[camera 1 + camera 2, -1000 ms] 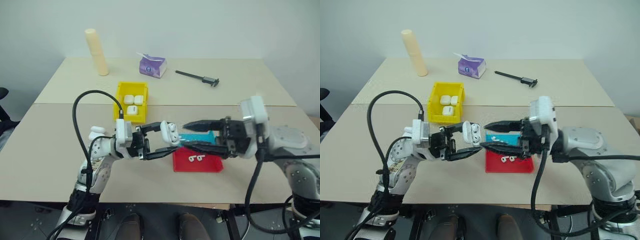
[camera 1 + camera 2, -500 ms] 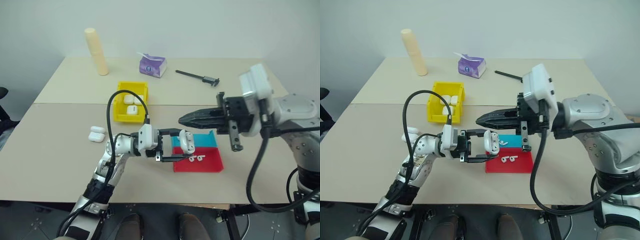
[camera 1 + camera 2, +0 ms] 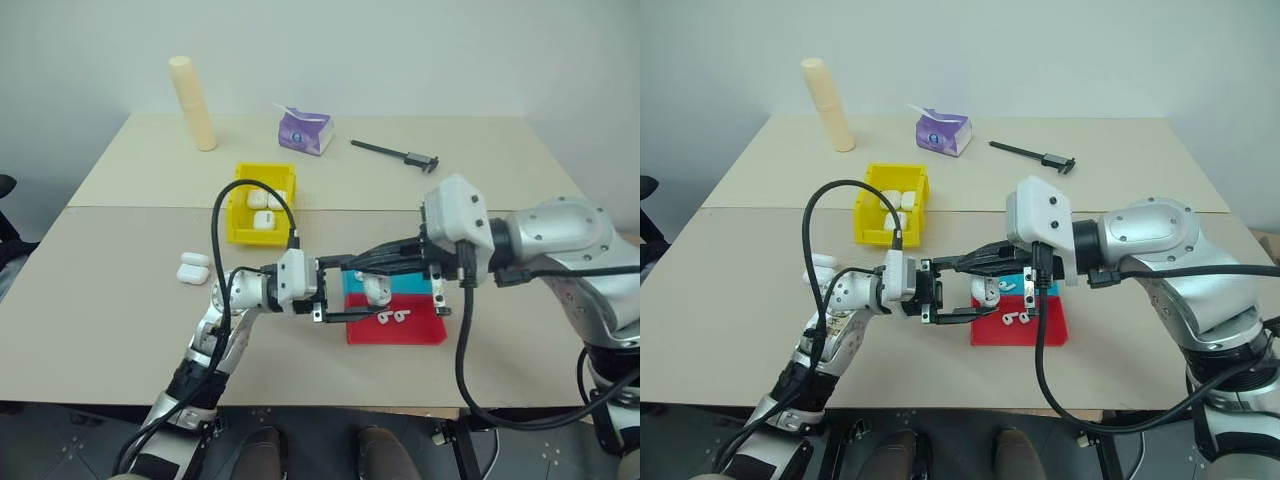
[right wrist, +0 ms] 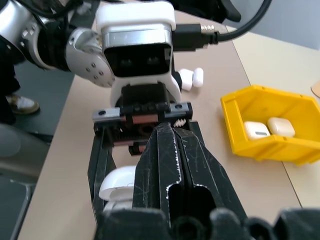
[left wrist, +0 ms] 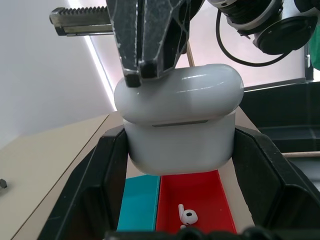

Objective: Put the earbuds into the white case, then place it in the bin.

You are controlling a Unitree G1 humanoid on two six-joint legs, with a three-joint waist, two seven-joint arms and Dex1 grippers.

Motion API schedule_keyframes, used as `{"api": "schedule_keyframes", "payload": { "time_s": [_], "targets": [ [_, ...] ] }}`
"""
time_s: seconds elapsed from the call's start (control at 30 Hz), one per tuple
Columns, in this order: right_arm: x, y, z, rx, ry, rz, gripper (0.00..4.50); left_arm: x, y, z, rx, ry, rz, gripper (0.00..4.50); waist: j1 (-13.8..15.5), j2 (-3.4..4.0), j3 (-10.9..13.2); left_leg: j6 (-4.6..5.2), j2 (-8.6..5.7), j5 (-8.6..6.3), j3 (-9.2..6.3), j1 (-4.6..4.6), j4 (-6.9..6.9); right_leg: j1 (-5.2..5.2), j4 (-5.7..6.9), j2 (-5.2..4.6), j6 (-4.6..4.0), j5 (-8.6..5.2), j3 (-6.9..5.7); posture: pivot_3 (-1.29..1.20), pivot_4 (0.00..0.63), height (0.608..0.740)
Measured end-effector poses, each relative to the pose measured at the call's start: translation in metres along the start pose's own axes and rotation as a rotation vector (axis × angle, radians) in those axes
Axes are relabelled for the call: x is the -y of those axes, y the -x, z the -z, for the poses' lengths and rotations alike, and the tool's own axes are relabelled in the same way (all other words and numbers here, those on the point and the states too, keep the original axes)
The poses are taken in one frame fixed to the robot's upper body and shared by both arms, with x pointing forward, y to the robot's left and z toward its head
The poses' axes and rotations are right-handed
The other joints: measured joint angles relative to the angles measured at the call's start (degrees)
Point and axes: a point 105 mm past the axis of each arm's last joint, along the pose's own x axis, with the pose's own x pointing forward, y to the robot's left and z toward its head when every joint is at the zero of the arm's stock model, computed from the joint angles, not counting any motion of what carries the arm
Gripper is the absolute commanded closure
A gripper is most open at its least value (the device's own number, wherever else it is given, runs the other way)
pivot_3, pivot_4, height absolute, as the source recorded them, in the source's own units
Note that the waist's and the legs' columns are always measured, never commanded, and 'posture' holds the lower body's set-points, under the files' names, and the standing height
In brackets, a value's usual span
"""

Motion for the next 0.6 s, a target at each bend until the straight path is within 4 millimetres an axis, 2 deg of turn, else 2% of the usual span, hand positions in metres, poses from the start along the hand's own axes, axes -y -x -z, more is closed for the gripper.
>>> {"api": "schedule_keyframes", "payload": {
  "time_s": [0.17,0.3,0.4,0.5,0.6],
  "targets": [
    [-0.002,0.004,0.003,-0.006,0.021,0.001,4.48,-0.008,0.011,-0.008,-0.007,-0.032,-0.051,1.64,0.03,0.0,0.0,0.0,-0.01,0.0,0.01,0.03,0.01,0.03,0.02,-0.01,0.0,0.0,0.01,0.0,0.15,0.74],
    [0.003,0.007,-0.016,0.132,0.011,0.023,4.48,-0.012,0.01,-0.015,0.03,-0.05,-0.084,1.64,0.09,0.0,0.0,0.0,-0.01,0.0,0.0,0.0,0.01,0.04,0.0,-0.01,0.0,0.0,-0.01,0.0,0.15,0.74],
    [0.015,0.024,-0.033,0.226,0.021,0.098,4.48,-0.02,0.012,-0.018,0.051,-0.054,-0.153,1.64,0.13,0.0,0.0,0.0,-0.01,0.0,-0.01,0.01,0.01,0.06,0.0,-0.02,0.0,0.01,-0.02,0.0,0.15,0.74],
    [0.02,0.035,-0.03,0.225,-0.002,0.166,4.48,-0.043,0.017,-0.024,0.059,-0.119,-0.303,1.64,0.42,-0.01,0.0,0.01,-0.03,0.01,-0.03,0.03,0.02,0.12,0.0,-0.02,0.0,0.01,-0.06,0.0,0.15,0.74],
    [0.018,0.036,-0.007,0.182,-0.086,0.217,4.48,-0.092,0.021,-0.029,-0.054,-0.188,-0.481,1.64,0.95,-0.04,0.0,0.05,-0.07,0.04,-0.01,0.01,0.04,0.11,0.0,-0.02,0.05,0.04,-0.07,0.0,0.15,0.74]
  ]
}}
